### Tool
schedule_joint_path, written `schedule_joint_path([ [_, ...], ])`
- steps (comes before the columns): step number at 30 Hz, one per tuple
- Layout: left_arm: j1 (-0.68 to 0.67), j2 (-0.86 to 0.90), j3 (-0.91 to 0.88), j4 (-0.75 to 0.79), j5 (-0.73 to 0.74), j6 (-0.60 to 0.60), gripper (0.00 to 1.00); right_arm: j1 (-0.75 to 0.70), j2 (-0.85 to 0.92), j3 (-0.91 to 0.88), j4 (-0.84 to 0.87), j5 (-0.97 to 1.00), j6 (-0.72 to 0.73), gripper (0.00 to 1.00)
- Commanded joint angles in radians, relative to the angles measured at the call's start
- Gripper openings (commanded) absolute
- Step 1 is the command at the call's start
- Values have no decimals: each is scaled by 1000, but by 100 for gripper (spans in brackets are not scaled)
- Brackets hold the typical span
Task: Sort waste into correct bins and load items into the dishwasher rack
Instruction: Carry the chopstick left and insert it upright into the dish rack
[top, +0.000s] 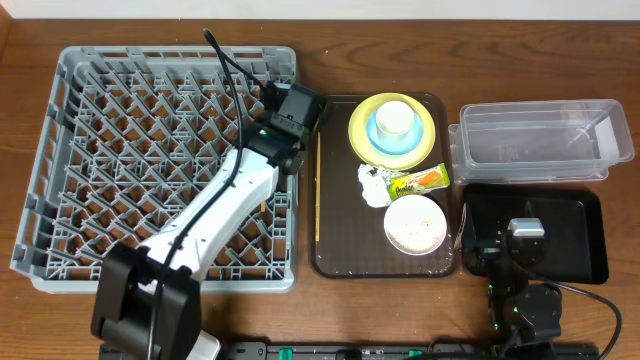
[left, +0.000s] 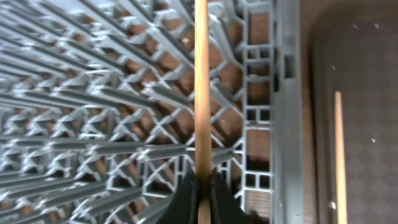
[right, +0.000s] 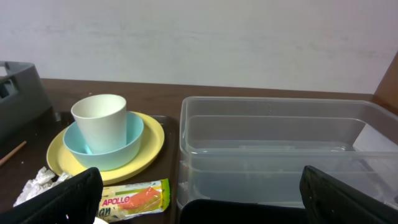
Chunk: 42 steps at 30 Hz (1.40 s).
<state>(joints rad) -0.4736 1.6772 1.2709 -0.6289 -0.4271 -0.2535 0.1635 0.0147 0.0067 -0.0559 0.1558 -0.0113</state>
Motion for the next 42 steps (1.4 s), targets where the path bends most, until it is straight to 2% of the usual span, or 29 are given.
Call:
schedule_joint_path([
  [1,7,7,-9,5,85,63,6,-7,0,-2,-4,0,-5,99],
  [6,7,7,-9,5,87,55,7,-7,0,-2,-4,0,-5,99],
  [10,7,10,-9,5,87,-23,8,-7,0,-2,-4,1,-5,99],
  [16,7,17,-9,5,87,-59,8,-7,0,-2,-4,0,-4,99],
  [42,7,94,-9,47,101,-59,8,-7,0,-2,-4,0,-5,99],
])
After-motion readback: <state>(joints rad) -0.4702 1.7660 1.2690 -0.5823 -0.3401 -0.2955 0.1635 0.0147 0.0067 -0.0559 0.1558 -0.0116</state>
